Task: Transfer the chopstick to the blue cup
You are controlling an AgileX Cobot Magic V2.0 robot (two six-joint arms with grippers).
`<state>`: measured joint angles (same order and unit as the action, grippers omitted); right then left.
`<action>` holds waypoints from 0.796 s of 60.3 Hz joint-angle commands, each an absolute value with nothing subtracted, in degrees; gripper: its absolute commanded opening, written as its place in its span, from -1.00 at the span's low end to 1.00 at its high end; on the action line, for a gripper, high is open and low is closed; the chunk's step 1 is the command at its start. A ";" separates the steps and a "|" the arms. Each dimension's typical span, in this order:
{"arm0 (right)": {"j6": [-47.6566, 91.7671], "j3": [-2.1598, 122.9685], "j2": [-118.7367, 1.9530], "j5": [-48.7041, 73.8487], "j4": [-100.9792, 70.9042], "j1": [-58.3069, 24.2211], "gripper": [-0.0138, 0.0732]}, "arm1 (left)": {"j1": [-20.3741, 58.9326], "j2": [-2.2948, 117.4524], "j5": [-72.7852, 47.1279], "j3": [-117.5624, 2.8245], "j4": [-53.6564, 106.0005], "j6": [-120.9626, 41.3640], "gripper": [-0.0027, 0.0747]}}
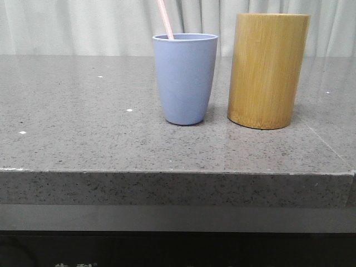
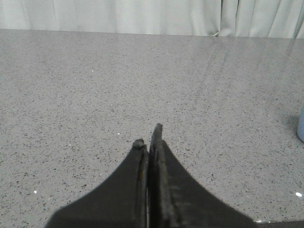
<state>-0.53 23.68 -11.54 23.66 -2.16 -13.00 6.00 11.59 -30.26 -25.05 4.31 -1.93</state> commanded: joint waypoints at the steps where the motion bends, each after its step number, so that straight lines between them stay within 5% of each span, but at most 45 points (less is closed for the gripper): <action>1: 0.00 22.15 -6.46 18.17 -2.48 -12.77 -0.88 | 5.92 12.10 -25.45 -26.66 5.00 -1.38 -0.98; 48: 0.00 20.09 -0.33 19.03 -2.53 -12.77 -0.88 | 5.92 12.10 -24.51 -26.66 5.00 -1.38 -0.98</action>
<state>-0.53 18.77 0.47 23.66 -2.40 -13.00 6.00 11.59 -29.97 -25.05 4.31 -1.93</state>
